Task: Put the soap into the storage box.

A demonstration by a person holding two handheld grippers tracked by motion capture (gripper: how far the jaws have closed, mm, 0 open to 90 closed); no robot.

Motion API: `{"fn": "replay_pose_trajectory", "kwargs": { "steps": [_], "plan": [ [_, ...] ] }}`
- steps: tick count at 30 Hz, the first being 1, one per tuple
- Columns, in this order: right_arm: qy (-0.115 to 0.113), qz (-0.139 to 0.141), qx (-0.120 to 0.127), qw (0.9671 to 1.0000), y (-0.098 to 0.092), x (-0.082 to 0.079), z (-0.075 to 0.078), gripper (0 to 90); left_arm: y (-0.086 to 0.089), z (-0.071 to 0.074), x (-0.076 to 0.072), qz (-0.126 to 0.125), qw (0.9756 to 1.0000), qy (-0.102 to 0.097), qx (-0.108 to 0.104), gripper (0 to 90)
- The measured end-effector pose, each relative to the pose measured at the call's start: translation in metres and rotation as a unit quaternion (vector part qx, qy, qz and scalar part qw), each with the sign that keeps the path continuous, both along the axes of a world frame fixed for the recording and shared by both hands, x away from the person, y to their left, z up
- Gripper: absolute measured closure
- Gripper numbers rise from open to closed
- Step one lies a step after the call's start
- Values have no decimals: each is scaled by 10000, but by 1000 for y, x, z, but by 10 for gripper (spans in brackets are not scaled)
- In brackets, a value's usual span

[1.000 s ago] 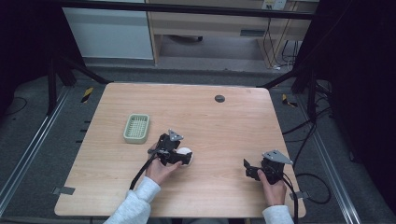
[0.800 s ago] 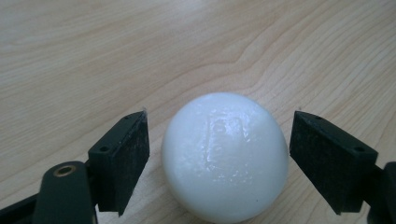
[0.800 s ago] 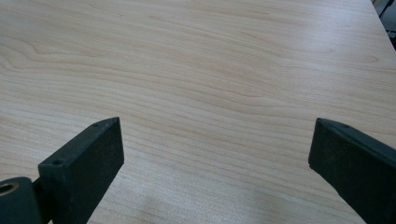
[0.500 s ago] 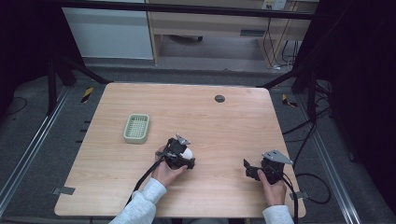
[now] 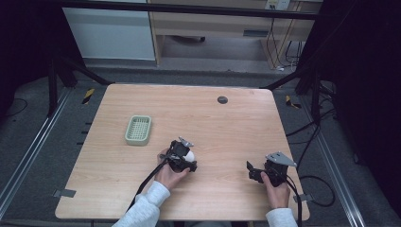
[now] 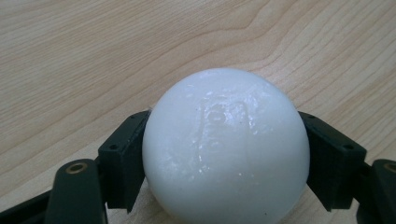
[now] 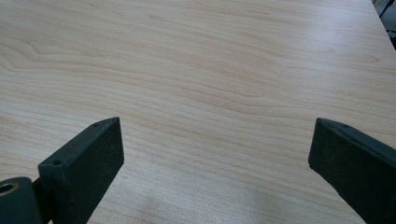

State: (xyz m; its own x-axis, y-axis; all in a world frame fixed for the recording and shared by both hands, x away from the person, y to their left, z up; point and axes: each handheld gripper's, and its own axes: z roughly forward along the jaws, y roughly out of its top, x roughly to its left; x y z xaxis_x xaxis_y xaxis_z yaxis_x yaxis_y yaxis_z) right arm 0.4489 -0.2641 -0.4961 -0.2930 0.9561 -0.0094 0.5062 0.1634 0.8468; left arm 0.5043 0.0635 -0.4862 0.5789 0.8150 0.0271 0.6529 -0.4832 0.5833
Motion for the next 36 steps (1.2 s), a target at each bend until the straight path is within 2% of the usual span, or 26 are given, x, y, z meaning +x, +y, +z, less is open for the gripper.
{"fn": "replay_pose_trajectory", "kwargs": {
  "steps": [6, 8, 11, 17, 23, 27, 28, 36],
  "plan": [
    [-6, 3, 1, 10000, 0, 0, 0, 38, 2, 3, -2, -8, 10000, -42, -9, 244],
    [2, 6, -1, 10000, 0, 0, 0, 37, 3, 8, -4, -9, 9999, -68, -116, 244],
    [-7, 4, -4, 10000, 0, 0, 0, 37, 4, 12, -5, -35, 9999, -94, -126, 244],
    [-18, -2, 4, 10000, 0, 0, 0, 37, 11, 26, -6, -30, 9994, -177, -296, 244],
    [-16, 1, 0, 10000, 0, 0, 0, 37, 27, 47, -5, 63, 9985, -345, -417, 244],
    [-5, 2, 3, 10000, 0, 0, 0, 37, 35, 56, -3, 140, 9980, -416, -448, 244],
    [-38, 8, -57, 10000, -1, 1, -1, 37, 40, 61, -1, 200, 9976, -471, -466, 244],
    [-23, 3, -11, 10000, -1, 0, 0, 37, 59, 76, 6, 388, 9964, -546, -520, 244]
  ]
}}
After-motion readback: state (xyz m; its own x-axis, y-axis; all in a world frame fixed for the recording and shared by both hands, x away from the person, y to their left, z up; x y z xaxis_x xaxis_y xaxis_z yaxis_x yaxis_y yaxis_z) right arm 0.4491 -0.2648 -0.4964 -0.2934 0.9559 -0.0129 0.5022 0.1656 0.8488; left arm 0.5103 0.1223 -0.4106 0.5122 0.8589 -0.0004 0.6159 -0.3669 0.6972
